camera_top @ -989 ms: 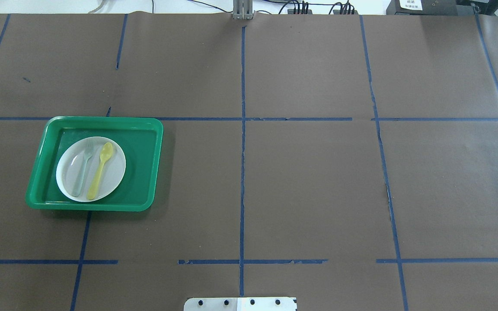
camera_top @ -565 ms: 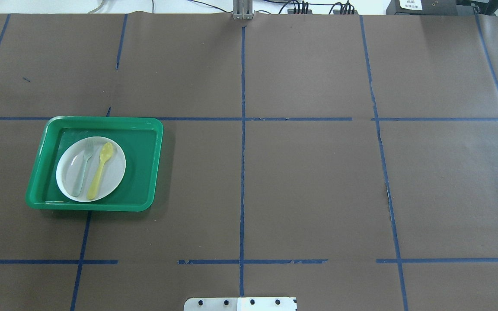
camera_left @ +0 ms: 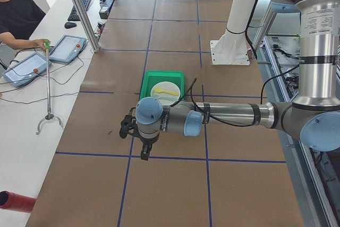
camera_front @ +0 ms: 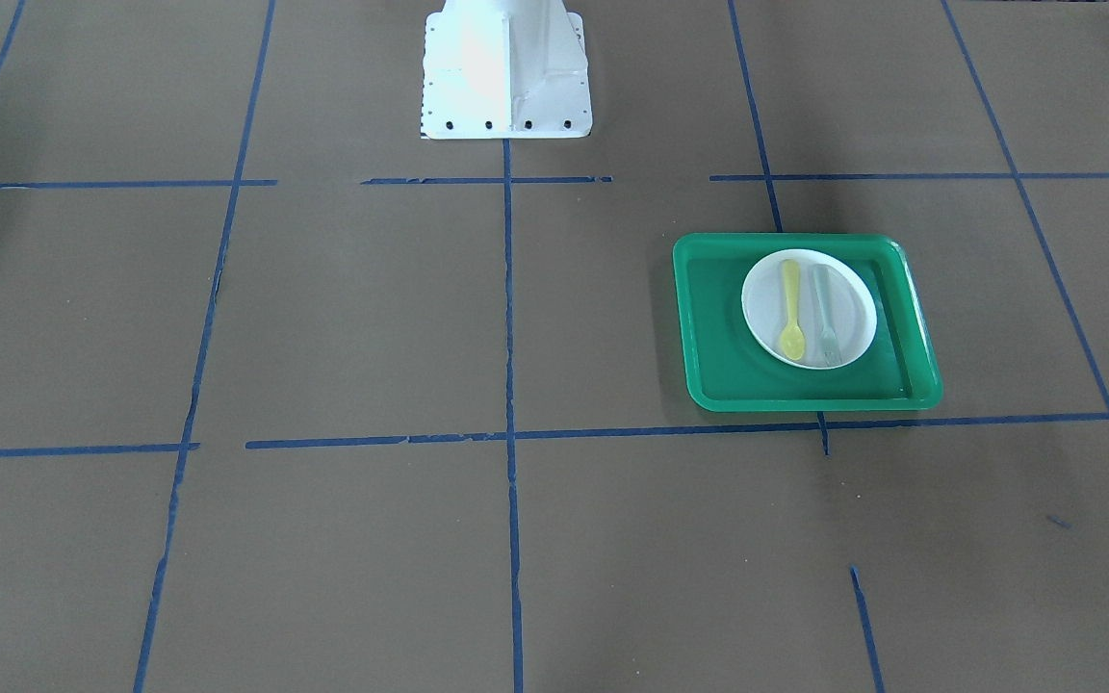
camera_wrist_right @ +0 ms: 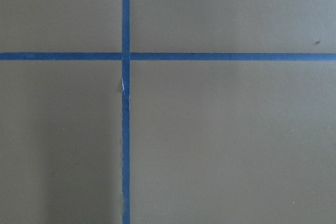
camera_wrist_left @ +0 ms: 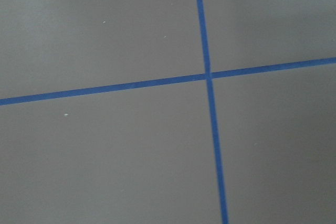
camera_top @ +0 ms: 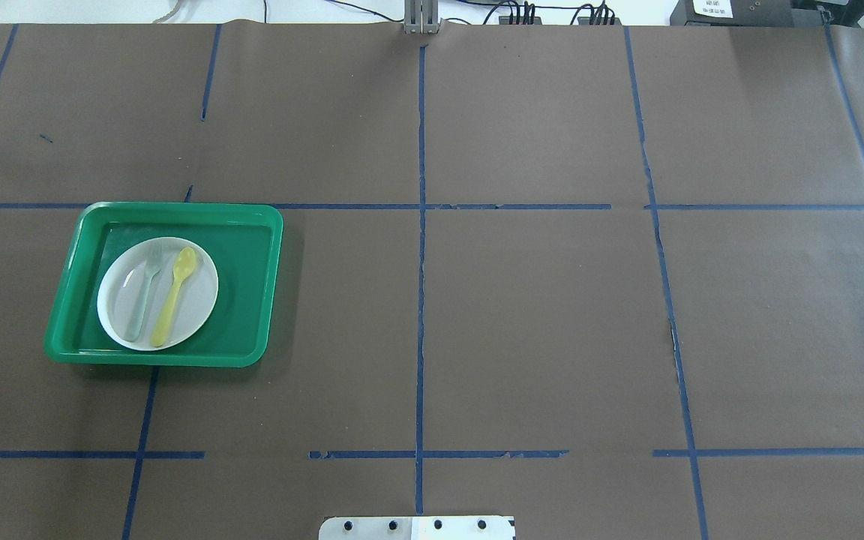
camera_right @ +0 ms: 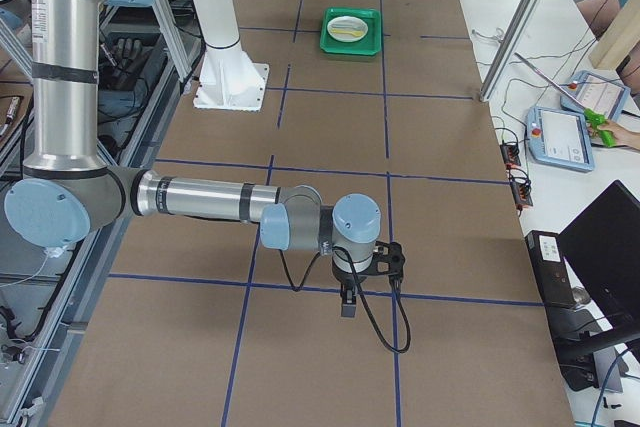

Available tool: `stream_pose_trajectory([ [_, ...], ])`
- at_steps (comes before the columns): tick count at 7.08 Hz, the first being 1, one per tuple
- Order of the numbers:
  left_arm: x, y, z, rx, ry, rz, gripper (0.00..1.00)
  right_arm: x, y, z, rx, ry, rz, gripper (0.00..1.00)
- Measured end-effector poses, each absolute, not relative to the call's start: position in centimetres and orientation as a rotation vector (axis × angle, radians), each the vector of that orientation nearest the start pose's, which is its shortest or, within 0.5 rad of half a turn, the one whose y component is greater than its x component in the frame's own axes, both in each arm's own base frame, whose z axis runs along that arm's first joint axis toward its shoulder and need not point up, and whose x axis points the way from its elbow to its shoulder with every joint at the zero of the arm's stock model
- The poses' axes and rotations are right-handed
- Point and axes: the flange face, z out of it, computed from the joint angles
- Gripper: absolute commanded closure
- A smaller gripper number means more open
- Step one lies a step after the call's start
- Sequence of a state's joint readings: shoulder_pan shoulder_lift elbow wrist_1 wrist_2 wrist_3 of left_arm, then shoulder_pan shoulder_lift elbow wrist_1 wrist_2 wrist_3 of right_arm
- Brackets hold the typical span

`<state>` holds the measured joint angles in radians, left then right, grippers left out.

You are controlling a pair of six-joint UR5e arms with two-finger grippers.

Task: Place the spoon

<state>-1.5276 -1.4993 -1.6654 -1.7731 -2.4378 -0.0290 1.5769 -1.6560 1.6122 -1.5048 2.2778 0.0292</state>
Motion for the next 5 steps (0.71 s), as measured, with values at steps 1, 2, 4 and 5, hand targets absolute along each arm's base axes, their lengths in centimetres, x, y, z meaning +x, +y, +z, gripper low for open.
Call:
stream_pose_trajectory([
  [1, 1.4, -49.2, 59.1, 0.178, 0.92, 0.109, 0.03, 7.1, -45.6, 67.7, 0.013, -0.707, 0.026, 0.0],
  [2, 7.1, -50.9, 55.7, 0.162, 0.958, 0.106, 0.03, 7.1, -45.6, 67.7, 0.013, -0.707, 0.026, 0.0],
  [4, 17.3, -53.7, 48.0, 0.136, 0.998, 0.082, 0.19, 7.1, -45.6, 67.7, 0.013, -0.707, 0.026, 0.0],
  [5, 21.6, -53.7, 45.1, 0.133, 0.999, 0.082, 0.32, 7.1, -45.7, 67.7, 0.013, -0.707, 0.026, 0.0],
])
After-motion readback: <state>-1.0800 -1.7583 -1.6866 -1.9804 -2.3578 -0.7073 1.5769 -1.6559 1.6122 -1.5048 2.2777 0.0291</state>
